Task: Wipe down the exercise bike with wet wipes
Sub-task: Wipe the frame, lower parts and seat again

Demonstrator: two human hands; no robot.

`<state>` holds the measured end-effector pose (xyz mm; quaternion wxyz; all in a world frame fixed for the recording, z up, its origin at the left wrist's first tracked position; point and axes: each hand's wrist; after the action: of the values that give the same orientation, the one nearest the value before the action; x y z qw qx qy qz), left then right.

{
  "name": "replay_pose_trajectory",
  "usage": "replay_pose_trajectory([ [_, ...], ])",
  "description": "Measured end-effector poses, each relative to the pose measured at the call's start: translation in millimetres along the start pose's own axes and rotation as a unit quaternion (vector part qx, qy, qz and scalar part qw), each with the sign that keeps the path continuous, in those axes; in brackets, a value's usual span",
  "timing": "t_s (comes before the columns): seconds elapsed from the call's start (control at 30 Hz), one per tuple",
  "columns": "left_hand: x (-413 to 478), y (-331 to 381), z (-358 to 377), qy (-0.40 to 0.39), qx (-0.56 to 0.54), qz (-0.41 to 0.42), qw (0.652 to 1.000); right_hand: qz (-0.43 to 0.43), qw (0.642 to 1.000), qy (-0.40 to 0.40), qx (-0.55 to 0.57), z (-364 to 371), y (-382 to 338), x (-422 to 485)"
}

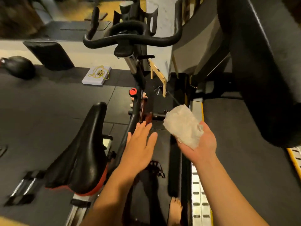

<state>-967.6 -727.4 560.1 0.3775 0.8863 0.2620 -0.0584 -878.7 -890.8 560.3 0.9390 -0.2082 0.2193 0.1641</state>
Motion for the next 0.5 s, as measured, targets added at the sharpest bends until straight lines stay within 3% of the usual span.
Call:
replay_pose_trajectory([
  [0.17,22.8,10.1,-8.5,0.053,-0.017,-0.048,0.997,0.002,1.000,0.000,-0.023,26.0,-15.2,39.2],
  [0.5,83.3,46.7,-31.4,0.083,-0.020,-0.014,0.996,-0.017,0.998,-0.005,-0.067,69.7,3.2,84.8],
])
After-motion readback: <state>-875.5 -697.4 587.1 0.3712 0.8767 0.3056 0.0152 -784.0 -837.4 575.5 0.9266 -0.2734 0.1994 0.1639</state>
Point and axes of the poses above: each hand's wrist, its own x-axis towards the middle knuckle, its own z-axis out of the palm, y = z × x, and after that the axes turned 14 degrees about -z, right-handed
